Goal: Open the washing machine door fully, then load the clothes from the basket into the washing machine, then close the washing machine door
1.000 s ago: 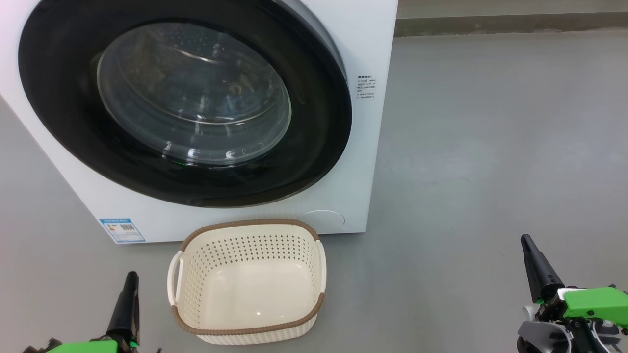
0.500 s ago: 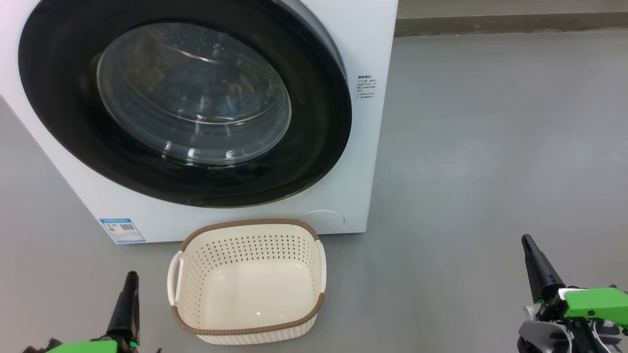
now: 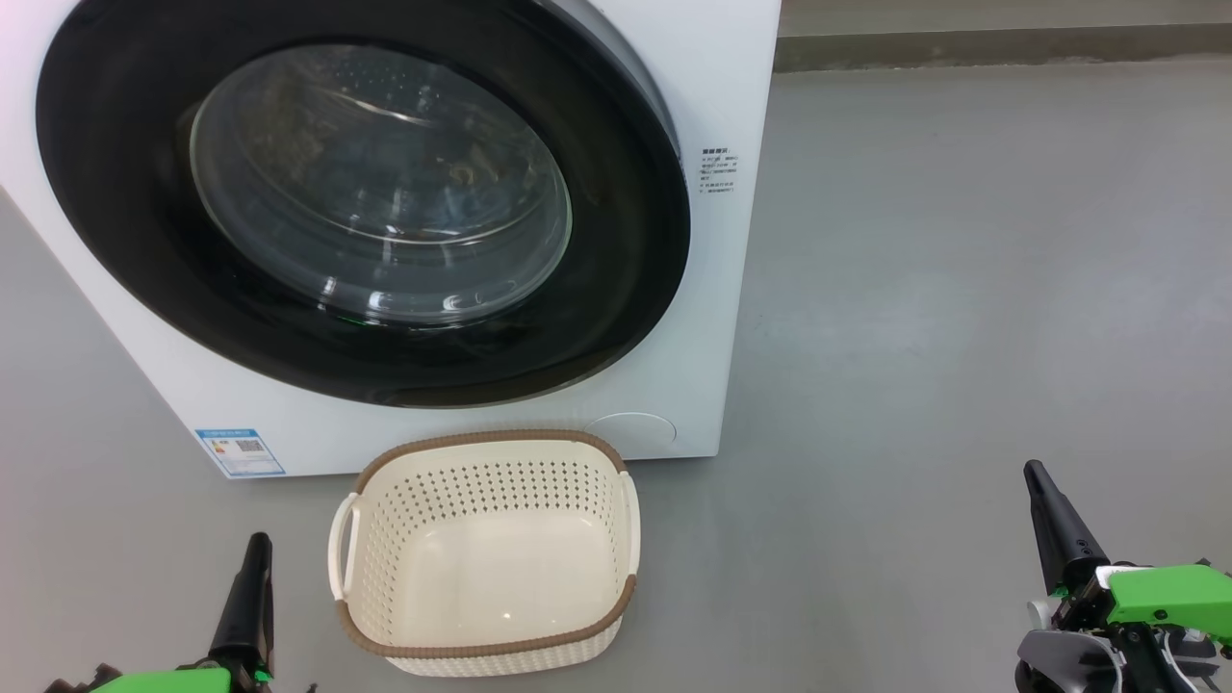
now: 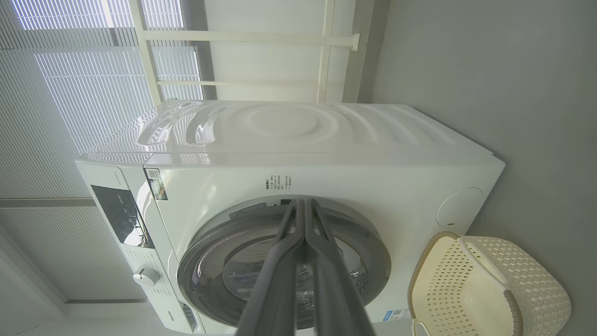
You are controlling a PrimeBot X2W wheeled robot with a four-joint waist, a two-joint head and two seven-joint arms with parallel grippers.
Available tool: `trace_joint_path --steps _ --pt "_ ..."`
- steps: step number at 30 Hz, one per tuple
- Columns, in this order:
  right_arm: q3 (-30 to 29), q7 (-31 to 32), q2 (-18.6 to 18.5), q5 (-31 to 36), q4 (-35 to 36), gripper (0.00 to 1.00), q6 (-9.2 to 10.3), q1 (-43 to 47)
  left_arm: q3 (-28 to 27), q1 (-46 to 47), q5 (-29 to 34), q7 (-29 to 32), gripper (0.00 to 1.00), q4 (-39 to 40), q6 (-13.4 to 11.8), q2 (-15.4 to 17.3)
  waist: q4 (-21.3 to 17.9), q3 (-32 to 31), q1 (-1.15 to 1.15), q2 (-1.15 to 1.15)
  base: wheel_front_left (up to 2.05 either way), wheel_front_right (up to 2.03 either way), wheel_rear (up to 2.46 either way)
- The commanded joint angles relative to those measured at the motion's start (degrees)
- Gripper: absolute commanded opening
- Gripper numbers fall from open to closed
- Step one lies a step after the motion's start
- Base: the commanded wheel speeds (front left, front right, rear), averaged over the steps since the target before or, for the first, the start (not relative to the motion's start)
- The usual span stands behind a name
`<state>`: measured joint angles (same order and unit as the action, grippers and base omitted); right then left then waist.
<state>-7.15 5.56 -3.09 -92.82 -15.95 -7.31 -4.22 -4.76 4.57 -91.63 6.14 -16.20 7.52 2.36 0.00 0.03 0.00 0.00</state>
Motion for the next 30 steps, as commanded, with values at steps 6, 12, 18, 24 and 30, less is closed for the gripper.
trace_joint_path --steps 6,12,18,24,30 --pt "1.2 0.5 -0.3 0.2 1.6 0.0 -0.18 -2.3 -1.9 2.0 -0.5 0.4 0.0 1.8 0.0 0.5 0.0 0.0 0.0 0.0 0.0 0.0 0.0" --pt "1.2 0.5 -0.2 0.2 1.6 0.0 -0.18 -2.3 -1.9 2.0 -0.5 0.4 0.0 1.8 0.0 0.5 0.0 0.0 0.0 0.0 0.0 0.0 0.0" --pt "1.1 0.5 -0.2 0.2 1.6 0.0 -0.18 -2.3 -1.9 2.0 -0.5 0.4 0.0 1.8 0.0 0.5 0.0 0.0 0.0 0.0 0.0 0.0 0.0" --pt "1.1 0.5 -0.2 0.2 1.6 0.0 -0.18 -2.3 -1.9 2.0 -0.5 0.4 0.0 1.8 0.0 0.5 0.0 0.0 0.0 0.0 0.0 0.0 0.0" --pt "1.1 0.5 -0.2 0.3 1.6 0.0 -0.18 -2.3 -1.8 2.0 -0.5 0.4 0.0 1.8 0.0 0.5 0.0 0.0 0.0 0.0 0.0 0.0 0.0"
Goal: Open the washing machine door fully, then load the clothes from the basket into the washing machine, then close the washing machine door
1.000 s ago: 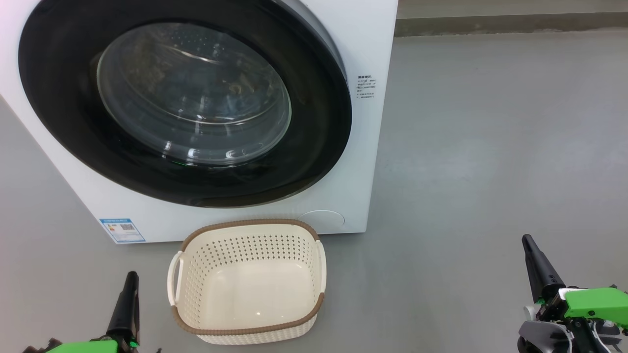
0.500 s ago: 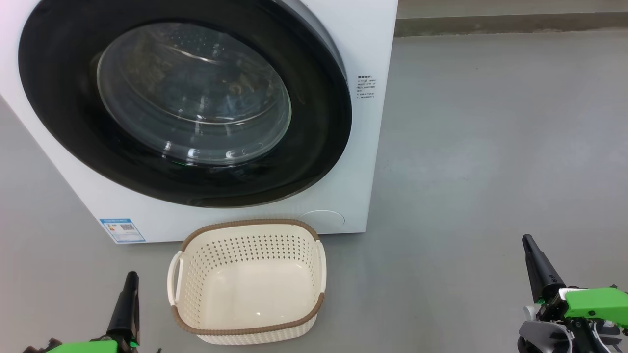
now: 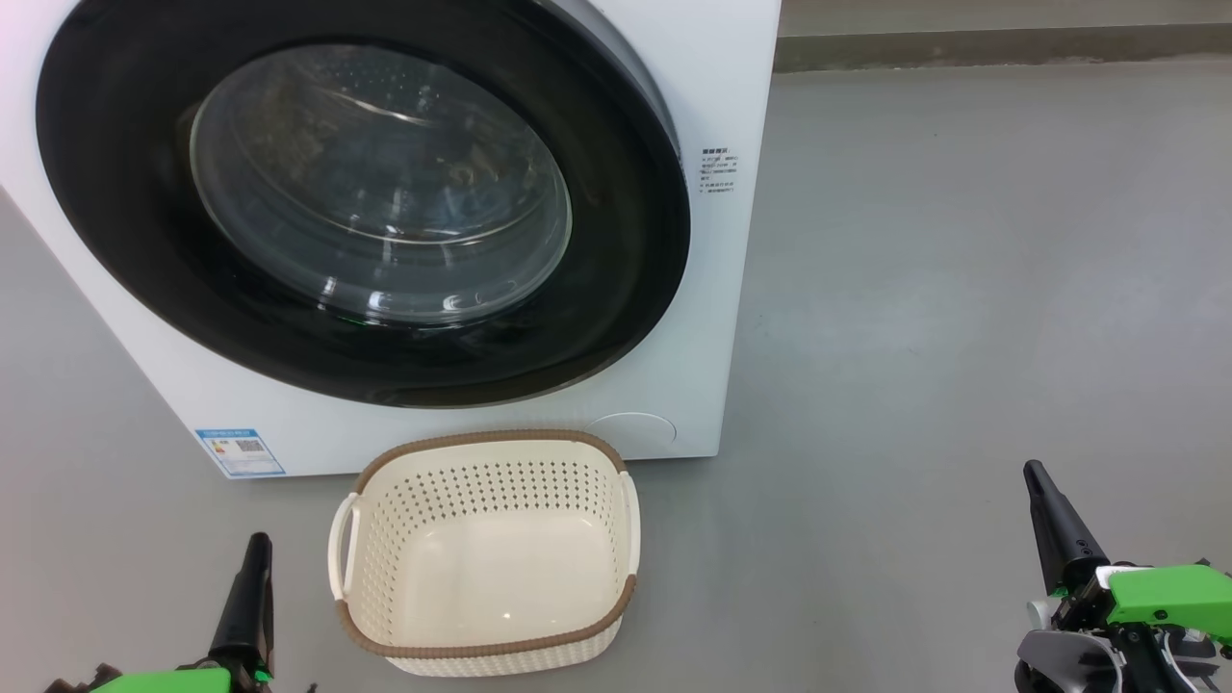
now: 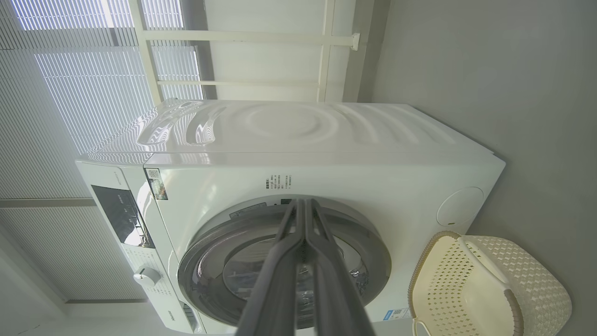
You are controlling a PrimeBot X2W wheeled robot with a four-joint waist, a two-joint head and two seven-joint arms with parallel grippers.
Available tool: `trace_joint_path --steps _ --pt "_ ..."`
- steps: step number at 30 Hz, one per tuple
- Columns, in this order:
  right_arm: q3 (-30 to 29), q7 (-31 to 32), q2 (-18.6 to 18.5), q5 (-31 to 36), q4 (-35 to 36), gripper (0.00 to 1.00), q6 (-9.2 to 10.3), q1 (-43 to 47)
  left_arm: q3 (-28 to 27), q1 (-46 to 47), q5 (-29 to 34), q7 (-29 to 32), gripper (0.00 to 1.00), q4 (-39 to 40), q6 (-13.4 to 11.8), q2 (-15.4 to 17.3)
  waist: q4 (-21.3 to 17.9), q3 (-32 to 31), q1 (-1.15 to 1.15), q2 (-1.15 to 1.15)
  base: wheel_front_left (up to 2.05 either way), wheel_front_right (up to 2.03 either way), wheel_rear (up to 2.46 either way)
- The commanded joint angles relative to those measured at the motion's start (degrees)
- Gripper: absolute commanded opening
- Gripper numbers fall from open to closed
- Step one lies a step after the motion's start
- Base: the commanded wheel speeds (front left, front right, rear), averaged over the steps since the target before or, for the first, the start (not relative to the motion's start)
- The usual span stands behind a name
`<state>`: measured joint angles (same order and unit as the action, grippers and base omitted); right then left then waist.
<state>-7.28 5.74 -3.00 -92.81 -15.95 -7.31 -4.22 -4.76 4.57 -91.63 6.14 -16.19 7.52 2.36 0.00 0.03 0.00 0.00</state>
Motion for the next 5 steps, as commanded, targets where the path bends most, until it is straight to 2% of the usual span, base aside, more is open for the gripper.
trace_joint_path --steps 1,5 --pt "1.2 0.4 -0.3 0.2 1.6 0.0 -0.18 -2.3 -1.8 2.0 -0.5 0.4 0.0 1.8 0.0 0.5 0.0 0.0 0.0 0.0 0.0 0.0 0.0" --pt "1.2 0.4 -0.3 0.3 1.6 0.0 -0.18 -2.3 -1.8 2.0 -0.5 0.4 0.0 1.8 0.0 0.5 0.0 0.0 0.0 0.0 0.0 0.0 0.0"
